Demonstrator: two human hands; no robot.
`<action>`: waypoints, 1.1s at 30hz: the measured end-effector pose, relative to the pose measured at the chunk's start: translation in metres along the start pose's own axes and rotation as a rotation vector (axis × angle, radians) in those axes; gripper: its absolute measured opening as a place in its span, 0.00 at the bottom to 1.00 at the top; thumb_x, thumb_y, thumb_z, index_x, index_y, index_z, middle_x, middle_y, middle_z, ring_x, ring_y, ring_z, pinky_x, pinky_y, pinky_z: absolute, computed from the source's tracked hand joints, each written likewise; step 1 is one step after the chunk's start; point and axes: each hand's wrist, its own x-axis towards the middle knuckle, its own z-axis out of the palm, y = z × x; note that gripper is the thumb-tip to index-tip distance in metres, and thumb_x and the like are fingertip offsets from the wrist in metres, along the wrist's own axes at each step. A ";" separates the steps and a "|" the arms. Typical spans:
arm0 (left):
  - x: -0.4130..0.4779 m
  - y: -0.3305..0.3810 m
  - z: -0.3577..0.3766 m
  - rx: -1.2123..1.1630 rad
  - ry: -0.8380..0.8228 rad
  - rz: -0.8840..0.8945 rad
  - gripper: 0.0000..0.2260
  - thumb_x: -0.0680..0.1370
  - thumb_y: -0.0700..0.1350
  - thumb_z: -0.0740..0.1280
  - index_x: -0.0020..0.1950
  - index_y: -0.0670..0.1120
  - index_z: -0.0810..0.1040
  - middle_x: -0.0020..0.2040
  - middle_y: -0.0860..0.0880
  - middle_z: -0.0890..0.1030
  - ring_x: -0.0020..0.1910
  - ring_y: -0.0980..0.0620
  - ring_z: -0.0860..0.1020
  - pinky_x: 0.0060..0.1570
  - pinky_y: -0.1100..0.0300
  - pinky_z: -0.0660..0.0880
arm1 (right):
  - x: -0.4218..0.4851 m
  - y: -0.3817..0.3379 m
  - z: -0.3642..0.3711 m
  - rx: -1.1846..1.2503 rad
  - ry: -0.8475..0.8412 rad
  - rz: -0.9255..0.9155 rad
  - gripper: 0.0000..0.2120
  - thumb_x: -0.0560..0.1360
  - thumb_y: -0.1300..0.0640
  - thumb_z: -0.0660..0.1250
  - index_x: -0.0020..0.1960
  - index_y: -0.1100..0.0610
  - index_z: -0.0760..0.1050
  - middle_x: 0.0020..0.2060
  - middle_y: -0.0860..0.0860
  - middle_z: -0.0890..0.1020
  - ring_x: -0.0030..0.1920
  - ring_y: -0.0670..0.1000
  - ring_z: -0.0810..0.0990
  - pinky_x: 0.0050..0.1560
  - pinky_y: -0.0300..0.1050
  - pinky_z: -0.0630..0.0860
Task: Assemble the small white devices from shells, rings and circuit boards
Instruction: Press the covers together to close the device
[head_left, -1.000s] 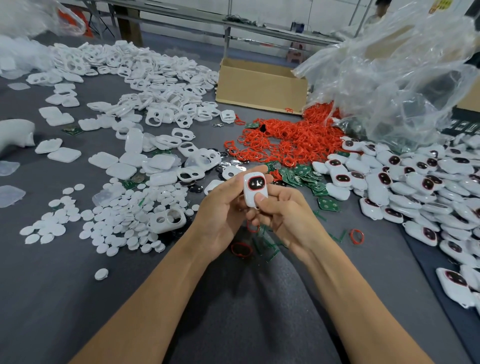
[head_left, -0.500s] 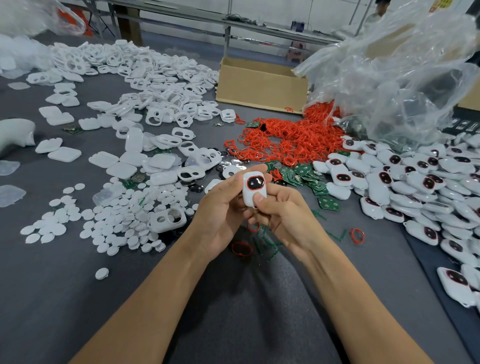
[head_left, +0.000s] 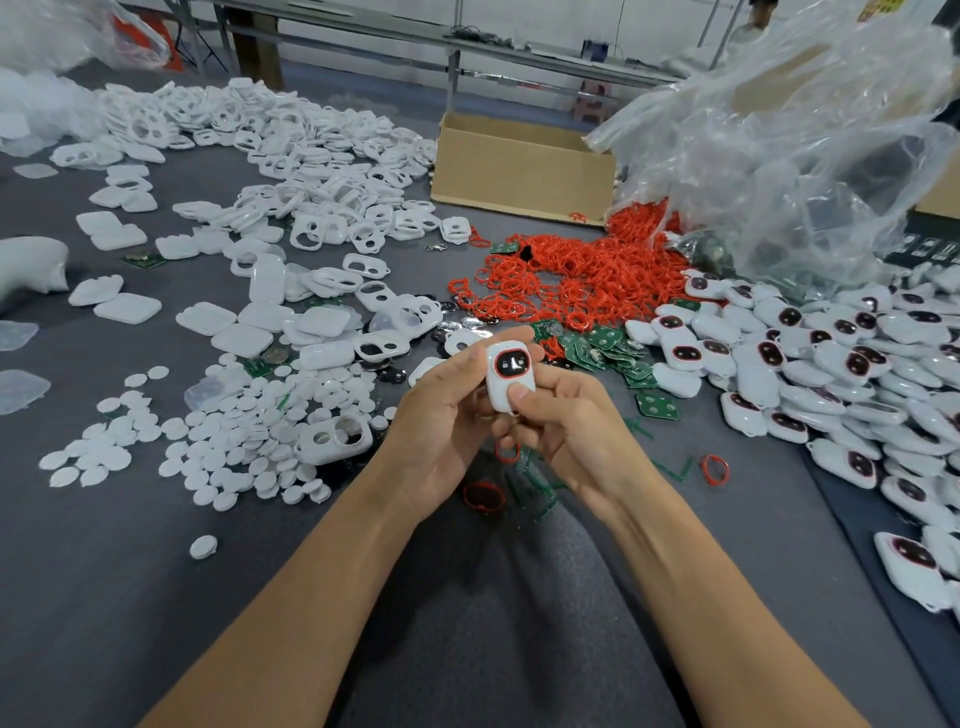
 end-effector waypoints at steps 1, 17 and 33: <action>0.000 -0.001 0.000 0.004 -0.010 0.002 0.15 0.78 0.48 0.59 0.55 0.47 0.84 0.48 0.42 0.78 0.28 0.53 0.69 0.28 0.59 0.69 | 0.000 0.000 -0.001 0.013 0.003 0.003 0.09 0.77 0.69 0.58 0.43 0.65 0.76 0.32 0.56 0.79 0.28 0.48 0.77 0.29 0.39 0.74; 0.000 -0.001 0.000 0.039 -0.009 0.022 0.16 0.79 0.48 0.58 0.55 0.47 0.84 0.51 0.40 0.75 0.30 0.50 0.68 0.28 0.59 0.69 | -0.001 -0.002 -0.001 -0.023 -0.027 -0.011 0.07 0.78 0.70 0.58 0.48 0.67 0.75 0.35 0.57 0.80 0.30 0.49 0.77 0.31 0.40 0.75; 0.003 -0.005 0.000 0.322 0.227 0.226 0.12 0.82 0.45 0.58 0.57 0.51 0.80 0.48 0.60 0.83 0.49 0.64 0.80 0.49 0.64 0.76 | 0.000 0.004 0.000 -0.667 0.271 -0.248 0.14 0.66 0.64 0.77 0.49 0.55 0.79 0.41 0.49 0.85 0.41 0.45 0.82 0.47 0.41 0.77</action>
